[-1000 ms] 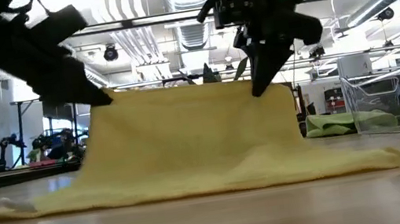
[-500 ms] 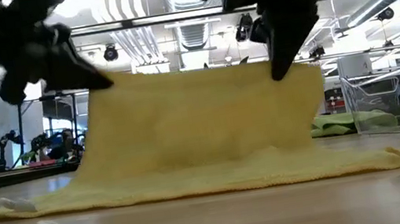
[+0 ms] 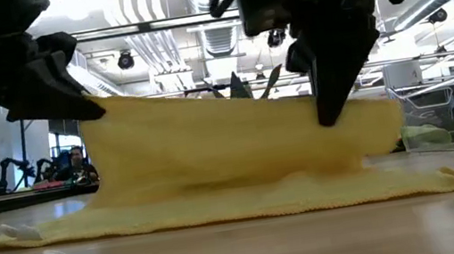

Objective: Fold microfiber towels
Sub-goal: Fold the yellow towel on the table

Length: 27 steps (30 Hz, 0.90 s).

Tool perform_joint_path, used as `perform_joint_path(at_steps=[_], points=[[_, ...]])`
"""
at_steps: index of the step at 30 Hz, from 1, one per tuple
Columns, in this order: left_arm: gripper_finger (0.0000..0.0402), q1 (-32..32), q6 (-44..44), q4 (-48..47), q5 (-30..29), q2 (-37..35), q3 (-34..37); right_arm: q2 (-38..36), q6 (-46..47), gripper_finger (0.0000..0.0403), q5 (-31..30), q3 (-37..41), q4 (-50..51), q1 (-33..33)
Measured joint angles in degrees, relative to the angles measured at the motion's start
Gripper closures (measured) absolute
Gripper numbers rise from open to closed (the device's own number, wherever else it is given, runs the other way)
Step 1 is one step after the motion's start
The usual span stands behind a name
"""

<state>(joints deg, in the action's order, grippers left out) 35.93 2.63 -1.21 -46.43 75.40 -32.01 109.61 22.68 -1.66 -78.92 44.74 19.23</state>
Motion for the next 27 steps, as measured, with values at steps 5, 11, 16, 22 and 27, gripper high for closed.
perform_joint_path(at_steps=[5,11,16,22,27], points=[[0.0401,2.37,0.51,-0.29,4.25,-0.38,-0.02,4.67,1.15,0.0394,3.98,-5.12,1.6,1.47],[0.0401,3.29,5.42,0.75,12.25,2.03,-0.02,9.21,1.4,0.0394,8.64,-10.68,4.22,2.72],[0.0401,3.27,5.77,3.22,15.36,5.88,-0.24,10.52,1.92,0.0394,9.43,-13.09,6.4,3.43],[0.0401,3.29,6.03,5.33,19.18,8.1,-0.24,10.53,2.65,0.0394,9.34,-13.0,6.05,3.56],[0.0401,3.27,6.0,5.29,19.17,8.21,-0.7,10.53,3.36,0.0389,9.08,-12.78,3.24,3.79]])
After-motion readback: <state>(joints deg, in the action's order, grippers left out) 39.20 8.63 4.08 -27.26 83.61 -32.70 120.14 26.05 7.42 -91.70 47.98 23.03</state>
